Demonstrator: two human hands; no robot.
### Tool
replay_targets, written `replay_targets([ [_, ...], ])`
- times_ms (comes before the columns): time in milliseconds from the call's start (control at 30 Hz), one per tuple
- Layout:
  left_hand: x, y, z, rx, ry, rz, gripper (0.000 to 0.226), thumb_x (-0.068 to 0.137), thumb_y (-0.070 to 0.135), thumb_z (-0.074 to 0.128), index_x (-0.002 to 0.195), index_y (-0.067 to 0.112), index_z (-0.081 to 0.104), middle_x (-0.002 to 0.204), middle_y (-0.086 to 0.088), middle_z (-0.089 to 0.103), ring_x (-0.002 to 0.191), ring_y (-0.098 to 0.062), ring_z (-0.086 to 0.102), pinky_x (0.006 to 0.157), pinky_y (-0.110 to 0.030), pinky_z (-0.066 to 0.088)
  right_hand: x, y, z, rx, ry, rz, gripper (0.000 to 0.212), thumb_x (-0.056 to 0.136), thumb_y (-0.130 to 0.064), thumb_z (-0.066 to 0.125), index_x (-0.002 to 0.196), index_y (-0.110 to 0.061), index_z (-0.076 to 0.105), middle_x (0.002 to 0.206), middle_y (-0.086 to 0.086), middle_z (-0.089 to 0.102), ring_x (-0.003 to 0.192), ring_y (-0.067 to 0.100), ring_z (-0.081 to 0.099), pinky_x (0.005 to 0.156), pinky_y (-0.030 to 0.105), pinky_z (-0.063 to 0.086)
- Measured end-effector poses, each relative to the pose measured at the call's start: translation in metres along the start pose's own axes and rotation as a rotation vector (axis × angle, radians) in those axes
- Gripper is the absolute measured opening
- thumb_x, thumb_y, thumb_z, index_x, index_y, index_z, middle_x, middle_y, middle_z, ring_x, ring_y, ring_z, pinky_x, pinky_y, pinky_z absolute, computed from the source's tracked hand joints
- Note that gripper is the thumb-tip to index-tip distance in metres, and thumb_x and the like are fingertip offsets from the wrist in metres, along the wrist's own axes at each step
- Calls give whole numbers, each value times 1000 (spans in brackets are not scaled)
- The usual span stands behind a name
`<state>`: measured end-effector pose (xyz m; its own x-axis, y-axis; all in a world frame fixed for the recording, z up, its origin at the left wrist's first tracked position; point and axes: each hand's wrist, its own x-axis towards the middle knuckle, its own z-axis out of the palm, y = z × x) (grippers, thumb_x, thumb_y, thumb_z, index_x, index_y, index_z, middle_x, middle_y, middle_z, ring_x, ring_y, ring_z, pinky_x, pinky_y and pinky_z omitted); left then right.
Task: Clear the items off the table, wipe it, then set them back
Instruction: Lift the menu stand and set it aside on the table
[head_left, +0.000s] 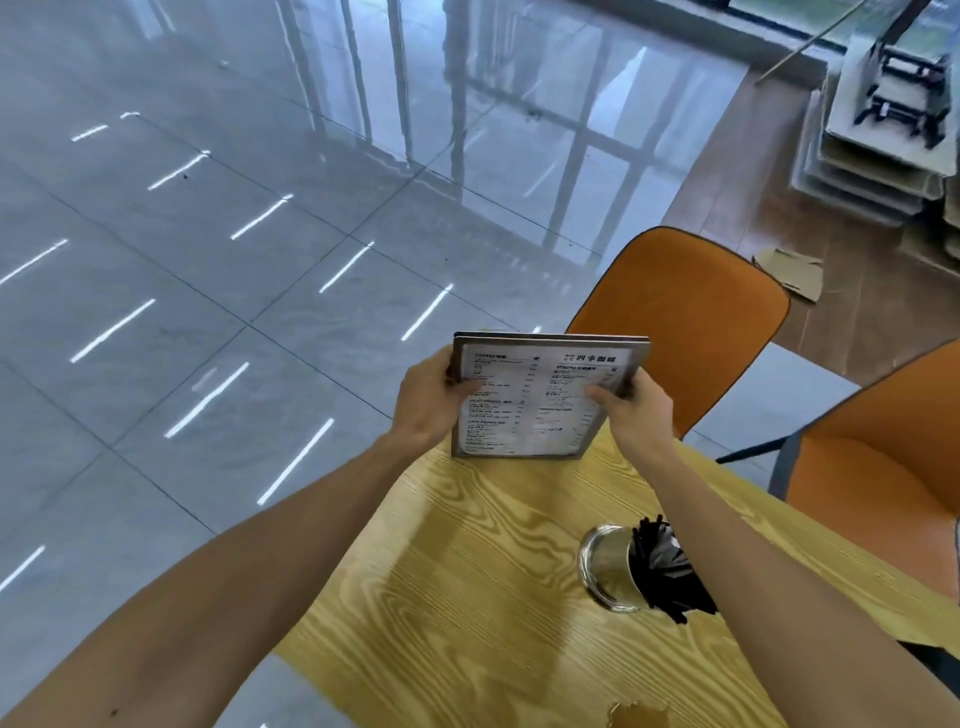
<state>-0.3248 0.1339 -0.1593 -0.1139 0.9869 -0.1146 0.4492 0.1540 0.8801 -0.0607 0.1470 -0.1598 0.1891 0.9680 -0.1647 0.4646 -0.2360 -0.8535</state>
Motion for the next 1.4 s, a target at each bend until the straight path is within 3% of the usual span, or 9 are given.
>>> replay_targets([
  [300, 27, -17, -25, 28, 83, -57, 23, 86, 20, 76, 109, 22, 69, 98, 12, 71, 84, 1, 67, 63, -8, 46, 46, -34, 36, -90, -113, -44, 27, 91, -13, 74, 115, -8, 65, 111, -4, 70, 98, 13, 65, 60, 8, 47],
  [500, 31, -26, -41, 75, 143, -64, 24, 88, 19, 75, 110, 22, 68, 98, 16, 66, 76, 9, 60, 61, -5, 43, 61, -54, 60, -103, -164, -50, 28, 91, -12, 73, 118, -9, 64, 110, -6, 68, 96, 10, 63, 65, 14, 54],
  [767, 25, -27, -41, 77, 173, -110, 24, 89, 24, 74, 110, 18, 65, 100, 9, 69, 87, -13, 68, 74, -29, 57, 57, -61, 62, -110, -232, 8, 44, 96, -16, 69, 134, -6, 50, 129, 4, 64, 107, 17, 61, 61, 14, 47],
  [900, 14, -25, -32, 26, 194, -205, 42, 87, 31, 76, 118, 14, 53, 114, -1, 64, 102, -21, 66, 82, -36, 59, 44, -56, 38, -196, -302, 15, 66, 96, -25, 69, 152, -11, 37, 145, 11, 55, 129, 28, 56, 92, 35, 52],
  [1000, -12, -20, -5, 63, 202, -299, 88, 88, 36, 74, 152, 4, 23, 152, -14, 34, 140, -29, 37, 114, -43, 39, 31, -42, 5, -262, -285, -20, 68, 96, -32, 68, 154, -15, 36, 145, 12, 55, 128, 28, 55, 102, 45, 51],
  [1100, -46, -14, 33, 80, 203, -277, 103, 91, 37, 70, 159, 6, -2, 163, -15, 11, 151, -31, 12, 122, -41, 23, 17, -19, -36, -275, -246, -29, 64, 96, -36, 67, 152, -21, 41, 142, 9, 57, 124, 25, 56, 102, 46, 52],
  [1233, -78, -4, 79, 13, 61, -209, 87, 89, 34, 72, 157, 20, 20, 153, -8, 29, 139, -27, 37, 106, -29, 37, -5, 20, -91, -257, -186, 18, 61, 95, -39, 67, 150, -26, 45, 139, 7, 57, 124, 24, 55, 102, 48, 50],
  [1300, -92, 0, 99, 36, -93, -166, 88, 89, 34, 74, 158, 19, 22, 159, -7, 31, 145, -25, 33, 116, -36, 34, -19, 40, -113, -227, -145, 55, 59, 96, -37, 68, 149, -26, 46, 138, 8, 56, 124, 25, 55, 101, 47, 50],
  [1400, -110, 7, 125, 46, -278, -107, 85, 86, 26, 78, 156, 18, 31, 156, -7, 40, 142, -22, 40, 113, -43, 41, -46, 73, -139, -184, -109, 100, 58, 98, -28, 66, 151, -26, 43, 142, 11, 52, 122, 27, 55, 86, 37, 50],
])
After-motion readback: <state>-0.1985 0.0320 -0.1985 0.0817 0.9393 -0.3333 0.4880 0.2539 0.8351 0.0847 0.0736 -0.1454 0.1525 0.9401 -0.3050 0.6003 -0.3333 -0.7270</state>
